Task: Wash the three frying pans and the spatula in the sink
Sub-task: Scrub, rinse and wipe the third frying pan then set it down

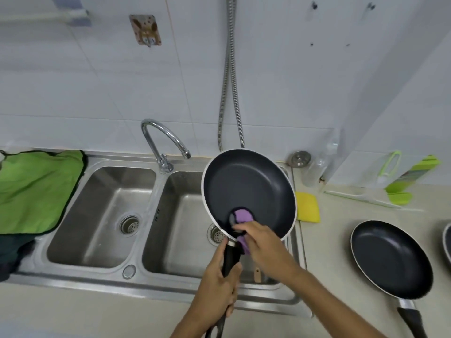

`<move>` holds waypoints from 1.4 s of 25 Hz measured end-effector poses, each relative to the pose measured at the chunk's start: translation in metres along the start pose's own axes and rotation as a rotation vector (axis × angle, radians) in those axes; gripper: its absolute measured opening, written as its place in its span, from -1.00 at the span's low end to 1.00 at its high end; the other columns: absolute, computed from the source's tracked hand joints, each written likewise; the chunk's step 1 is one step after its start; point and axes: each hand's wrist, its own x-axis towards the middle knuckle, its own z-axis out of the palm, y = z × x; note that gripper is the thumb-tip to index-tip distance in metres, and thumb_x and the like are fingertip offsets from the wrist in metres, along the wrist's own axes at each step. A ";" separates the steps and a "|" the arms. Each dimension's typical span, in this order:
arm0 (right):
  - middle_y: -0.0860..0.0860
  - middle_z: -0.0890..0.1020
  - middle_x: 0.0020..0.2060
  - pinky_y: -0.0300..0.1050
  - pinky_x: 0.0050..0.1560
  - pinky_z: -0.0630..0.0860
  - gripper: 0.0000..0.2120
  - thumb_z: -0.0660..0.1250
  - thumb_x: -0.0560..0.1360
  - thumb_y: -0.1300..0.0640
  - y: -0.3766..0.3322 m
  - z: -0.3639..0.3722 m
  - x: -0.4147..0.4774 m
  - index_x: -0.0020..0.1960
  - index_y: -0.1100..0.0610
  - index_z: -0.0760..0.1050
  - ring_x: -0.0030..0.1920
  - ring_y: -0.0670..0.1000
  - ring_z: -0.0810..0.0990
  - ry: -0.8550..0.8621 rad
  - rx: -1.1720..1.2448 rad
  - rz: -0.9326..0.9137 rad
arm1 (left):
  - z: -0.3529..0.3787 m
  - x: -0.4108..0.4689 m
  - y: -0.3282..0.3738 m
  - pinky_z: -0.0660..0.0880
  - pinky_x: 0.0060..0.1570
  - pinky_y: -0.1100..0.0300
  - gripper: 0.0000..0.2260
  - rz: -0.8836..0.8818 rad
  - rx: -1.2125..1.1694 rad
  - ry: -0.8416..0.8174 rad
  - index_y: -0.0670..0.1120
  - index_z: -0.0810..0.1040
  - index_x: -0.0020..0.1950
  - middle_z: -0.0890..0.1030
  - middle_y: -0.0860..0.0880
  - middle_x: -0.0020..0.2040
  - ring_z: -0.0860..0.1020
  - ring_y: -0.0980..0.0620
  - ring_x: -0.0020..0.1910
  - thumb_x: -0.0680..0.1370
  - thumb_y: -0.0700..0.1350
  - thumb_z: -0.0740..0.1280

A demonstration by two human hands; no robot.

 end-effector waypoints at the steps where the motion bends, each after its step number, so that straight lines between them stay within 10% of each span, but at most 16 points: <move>1: -0.11 0.65 0.15 -0.16 0.18 0.52 -0.70 0.17 0.63 0.16 -0.020 0.000 -0.001 0.25 -0.08 0.57 0.09 -0.06 0.62 0.033 0.109 0.018 | 0.001 0.000 -0.001 0.34 -0.58 0.18 -0.46 0.007 0.015 -0.003 0.43 0.23 0.52 0.37 -0.13 -0.40 0.29 0.01 -0.56 0.72 -0.14 0.22; 10: 0.01 0.68 -0.09 -0.41 -0.15 0.49 -0.69 0.24 0.64 0.30 0.022 -0.069 -0.072 0.22 -0.06 0.55 -0.17 -0.06 0.64 0.414 0.243 0.225 | -0.010 0.001 -0.014 0.33 -0.60 0.21 -0.46 0.036 0.005 0.142 0.28 0.21 0.59 0.34 -0.13 -0.37 0.29 0.06 -0.54 0.70 -0.13 0.27; 16: 0.06 0.40 0.51 0.32 0.18 0.51 -0.30 -0.30 0.65 -0.16 0.158 0.025 -0.166 0.54 0.12 0.34 0.45 0.29 0.42 -0.130 -0.513 0.547 | 0.000 -0.014 -0.016 0.36 -0.60 0.19 -0.52 0.080 -0.053 0.162 0.26 0.28 0.54 0.37 -0.14 -0.35 0.30 0.06 -0.54 0.71 -0.14 0.26; 21: 0.06 0.21 0.60 0.38 0.32 0.40 -0.45 -0.03 0.64 -0.12 0.087 -0.016 -0.134 0.61 -0.04 0.18 0.48 0.33 0.30 -0.030 -0.627 0.533 | 0.019 -0.023 -0.023 0.45 -0.54 0.15 -0.55 0.093 -0.078 0.172 0.20 0.29 0.55 0.44 -0.15 -0.32 0.36 0.05 -0.52 0.70 -0.11 0.27; 26: -0.19 0.59 0.15 -0.13 -0.06 0.63 -0.50 0.10 0.62 -0.29 -0.054 0.002 -0.156 0.51 -0.22 0.13 -0.08 -0.15 0.67 0.073 0.315 0.434 | 0.044 -0.037 -0.025 0.64 -0.03 0.12 -0.63 0.173 0.095 0.262 0.16 0.32 0.53 0.65 -0.01 -0.23 0.66 0.08 -0.23 0.72 -0.03 0.23; 30: 0.05 0.68 -0.27 -0.08 -0.41 0.55 -0.64 0.06 0.64 -0.25 -0.094 0.034 -0.170 0.42 -0.25 0.17 -0.44 0.03 0.61 0.092 0.786 0.586 | 0.055 -0.045 -0.019 0.53 0.30 0.03 -0.63 0.179 0.122 0.306 0.14 0.33 0.55 0.64 0.12 0.22 0.60 0.07 0.25 0.73 0.00 0.19; 35: -0.02 0.70 -0.22 -0.17 -0.28 0.64 -0.58 0.02 0.68 -0.18 -0.110 0.033 -0.198 0.52 -0.30 0.06 -0.14 0.11 0.73 0.132 0.700 0.500 | 0.061 -0.068 -0.034 0.52 0.35 -0.09 -0.62 0.163 0.067 0.282 0.24 0.26 0.57 0.66 -0.01 0.30 0.62 0.04 0.26 0.74 0.09 0.12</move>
